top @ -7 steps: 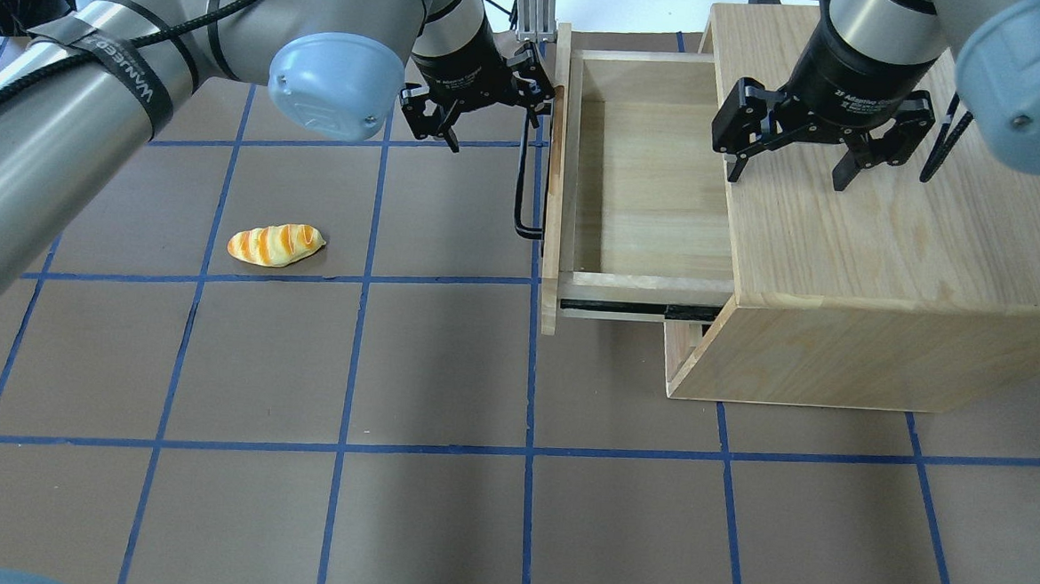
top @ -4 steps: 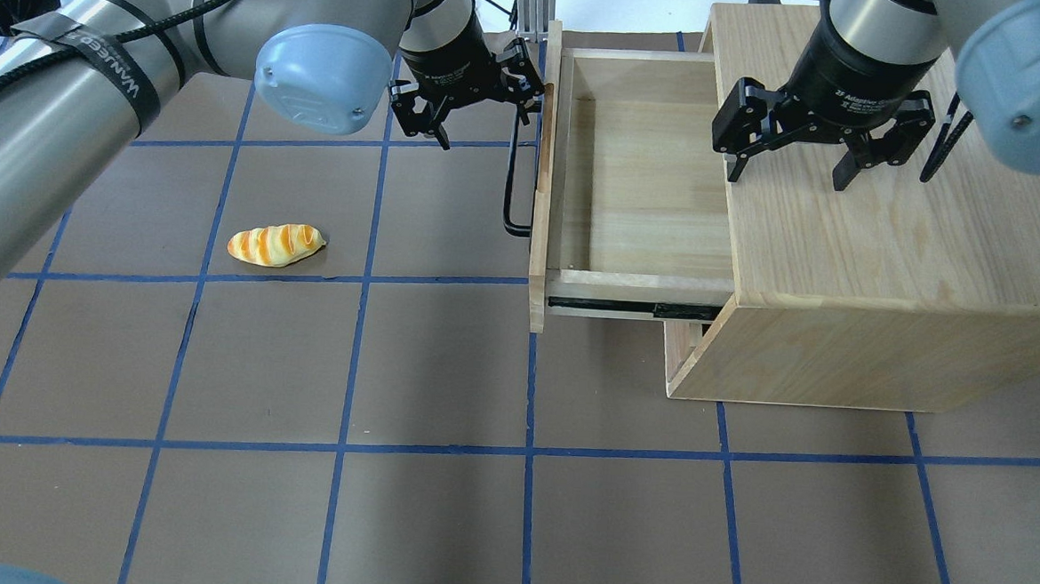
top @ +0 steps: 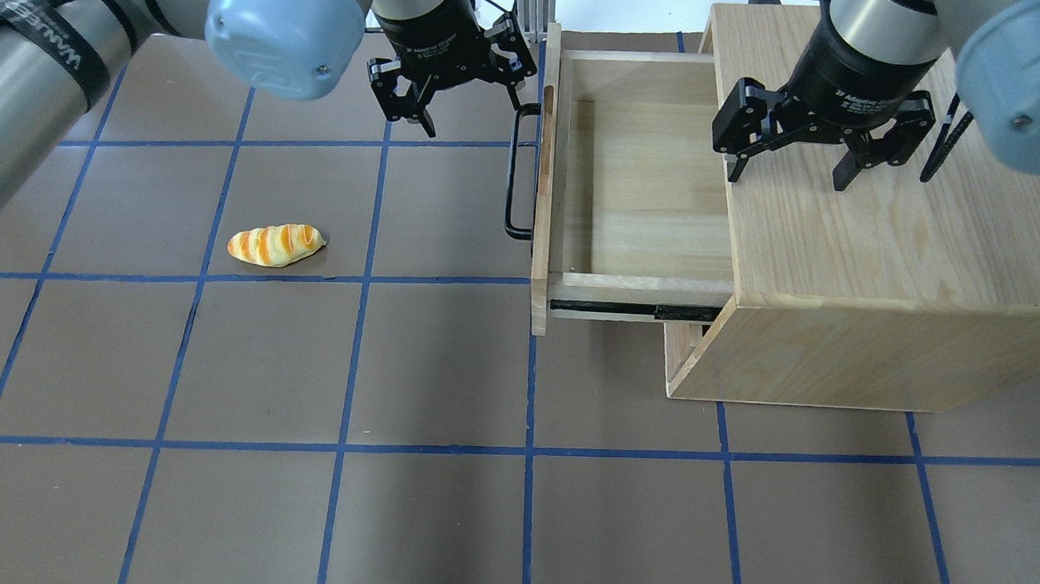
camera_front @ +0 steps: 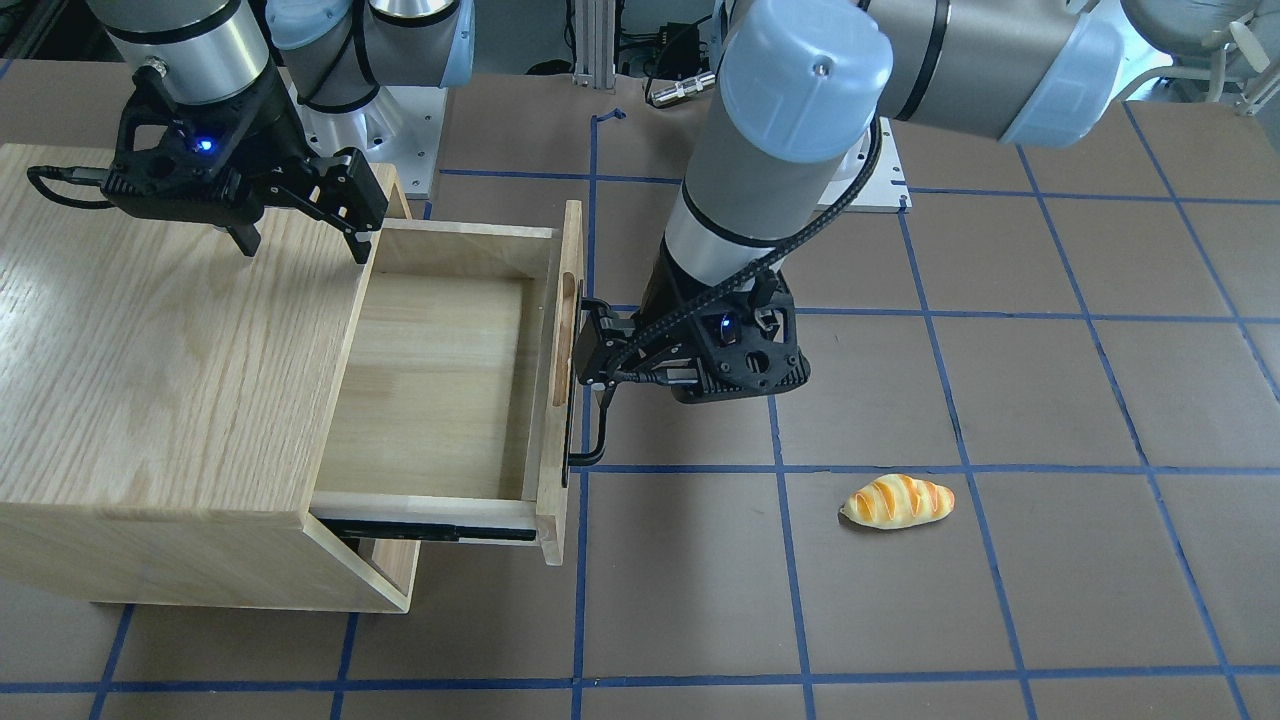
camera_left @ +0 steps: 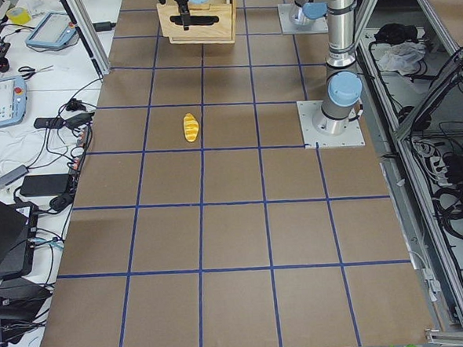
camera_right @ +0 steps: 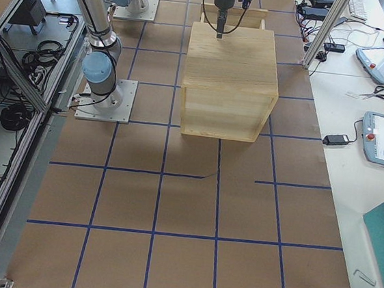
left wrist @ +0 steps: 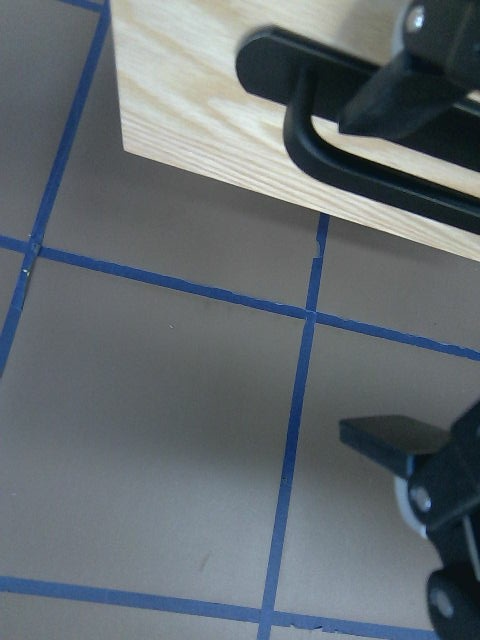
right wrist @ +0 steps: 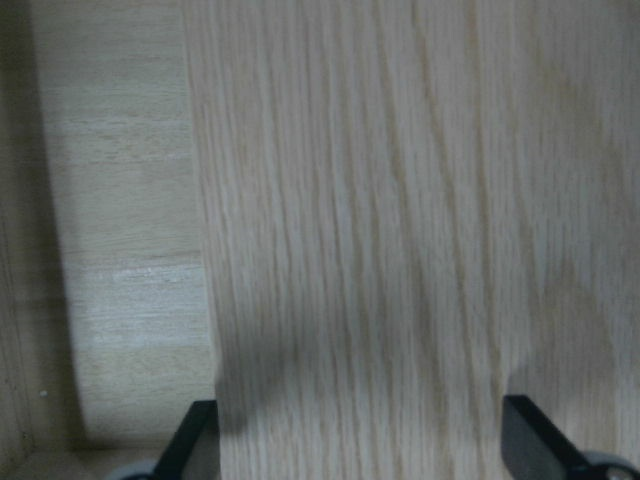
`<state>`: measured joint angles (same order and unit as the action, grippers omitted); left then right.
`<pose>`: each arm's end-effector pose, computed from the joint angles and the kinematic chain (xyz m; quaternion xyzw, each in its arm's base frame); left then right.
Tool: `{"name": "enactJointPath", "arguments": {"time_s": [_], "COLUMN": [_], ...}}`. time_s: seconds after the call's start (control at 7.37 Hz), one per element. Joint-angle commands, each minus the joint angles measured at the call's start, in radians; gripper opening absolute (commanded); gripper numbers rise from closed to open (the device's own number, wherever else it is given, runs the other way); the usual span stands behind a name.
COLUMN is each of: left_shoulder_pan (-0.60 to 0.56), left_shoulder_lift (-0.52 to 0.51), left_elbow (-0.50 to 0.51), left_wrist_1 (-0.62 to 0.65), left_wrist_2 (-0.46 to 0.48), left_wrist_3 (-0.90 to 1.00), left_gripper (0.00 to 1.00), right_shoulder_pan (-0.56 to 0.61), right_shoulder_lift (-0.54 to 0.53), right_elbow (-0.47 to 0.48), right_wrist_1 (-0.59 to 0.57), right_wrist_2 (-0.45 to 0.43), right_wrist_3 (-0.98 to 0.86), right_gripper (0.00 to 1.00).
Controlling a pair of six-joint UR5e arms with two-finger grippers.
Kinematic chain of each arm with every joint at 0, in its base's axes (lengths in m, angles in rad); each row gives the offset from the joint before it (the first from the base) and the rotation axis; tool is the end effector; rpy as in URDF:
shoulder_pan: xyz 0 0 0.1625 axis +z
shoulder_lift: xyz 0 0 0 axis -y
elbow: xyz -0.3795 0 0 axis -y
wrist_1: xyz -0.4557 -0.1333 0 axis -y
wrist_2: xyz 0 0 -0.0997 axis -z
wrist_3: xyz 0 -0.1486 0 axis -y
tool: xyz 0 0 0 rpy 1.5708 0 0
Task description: Open upper drawer
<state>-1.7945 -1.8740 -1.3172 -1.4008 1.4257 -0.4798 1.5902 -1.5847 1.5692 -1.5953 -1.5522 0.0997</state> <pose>-0.3029 -0.6337 0.3681 0.1228 -0.9880 0.0314 0.0886 0.1468 -0.5532 0.4046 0.0399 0.9990 -0.0194 0.0105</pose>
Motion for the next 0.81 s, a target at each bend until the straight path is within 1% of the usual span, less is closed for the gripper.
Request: {"name": "enactJointPath", "arguments": {"time_s": [0.0, 0.14, 0.27, 0.41, 0.54, 0.68], "left_shoulder_pan": [0.053, 0.097, 0.137, 0.161, 0.191, 0.258], "left_shoulder_lift": [0.03, 0.059, 0.087, 0.107, 0.117, 0.137], "left_elbow": [0.049, 0.05, 0.04, 0.027, 0.017, -0.011], "left_wrist_1": [-0.082, -0.134, -0.159, -0.205, -0.237, -0.25], "left_wrist_2": [0.022, 0.035, 0.088, 0.114, 0.117, 0.146], "left_wrist_3": [0.1, 0.215, 0.309, 0.378, 0.43, 0.578], "left_gripper": [1.0, 1.0, 1.0, 1.0, 1.0, 1.0], "right_shoulder_pan": [0.0, -0.001, 0.0, 0.0, 0.0, -0.001], "right_shoulder_lift": [0.0, 0.0, 0.0, 0.0, 0.0, 0.0], "right_elbow": [0.0, 0.0, 0.0, 0.0, 0.0, 0.0], "right_wrist_1": [0.0, 0.0, 0.0, 0.0, 0.0, 0.0], "right_wrist_2": [0.0, 0.0, 0.001, 0.0, 0.001, 0.0], "right_wrist_3": [0.0, 0.0, 0.0, 0.0, 0.0, 0.0], "right_gripper": [1.0, 1.0, 1.0, 1.0, 1.0, 1.0]}}
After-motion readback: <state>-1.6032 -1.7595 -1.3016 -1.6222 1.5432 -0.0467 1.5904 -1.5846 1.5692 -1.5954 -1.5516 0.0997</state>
